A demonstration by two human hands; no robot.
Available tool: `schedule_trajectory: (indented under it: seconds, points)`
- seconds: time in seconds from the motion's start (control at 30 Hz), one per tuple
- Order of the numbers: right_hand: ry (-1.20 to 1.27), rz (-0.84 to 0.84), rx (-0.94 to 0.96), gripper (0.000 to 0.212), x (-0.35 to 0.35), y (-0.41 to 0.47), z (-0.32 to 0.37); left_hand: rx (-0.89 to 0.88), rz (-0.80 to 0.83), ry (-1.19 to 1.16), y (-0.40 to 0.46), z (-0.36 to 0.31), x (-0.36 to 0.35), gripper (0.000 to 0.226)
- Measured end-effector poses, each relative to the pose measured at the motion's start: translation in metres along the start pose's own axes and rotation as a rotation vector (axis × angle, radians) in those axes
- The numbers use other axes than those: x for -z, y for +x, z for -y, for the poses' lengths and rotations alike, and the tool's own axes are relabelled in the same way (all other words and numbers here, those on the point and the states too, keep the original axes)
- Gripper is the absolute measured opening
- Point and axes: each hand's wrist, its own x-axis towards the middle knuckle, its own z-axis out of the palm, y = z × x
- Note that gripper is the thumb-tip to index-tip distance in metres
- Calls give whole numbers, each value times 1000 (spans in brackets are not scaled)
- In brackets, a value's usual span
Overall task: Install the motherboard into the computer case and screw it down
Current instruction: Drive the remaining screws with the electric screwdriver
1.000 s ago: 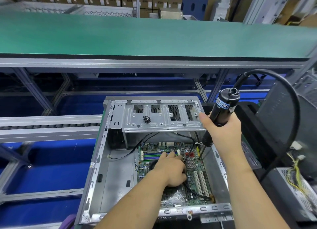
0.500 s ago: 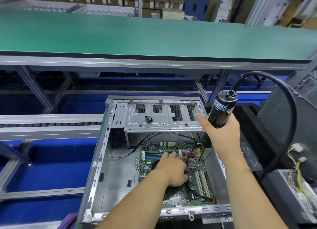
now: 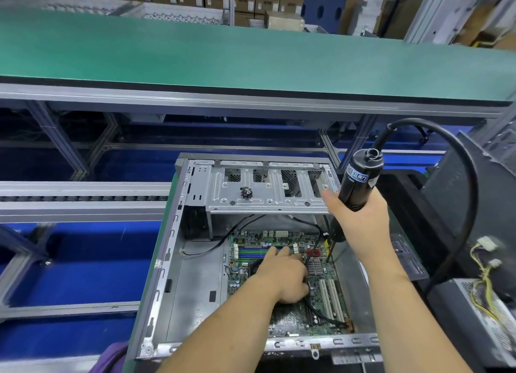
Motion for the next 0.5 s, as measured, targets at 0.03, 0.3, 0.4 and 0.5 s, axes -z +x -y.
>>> schedule_trajectory:
  seconds: [0.03,0.3,0.4,0.5]
  points:
    - [3,4,-8,26,0,1,-1,1,1,-4,0,0,0,33]
    - [-2,-2,-26,42,1,2,-11,8,-6,-23,0,1,-1,33]
    - [4,5,-40,37,0,2,-11,12,-3,-16,0,0,-1,32]
    - [15,4,-35,31,0,1,-11,17,5,-9,0,0,0,32]
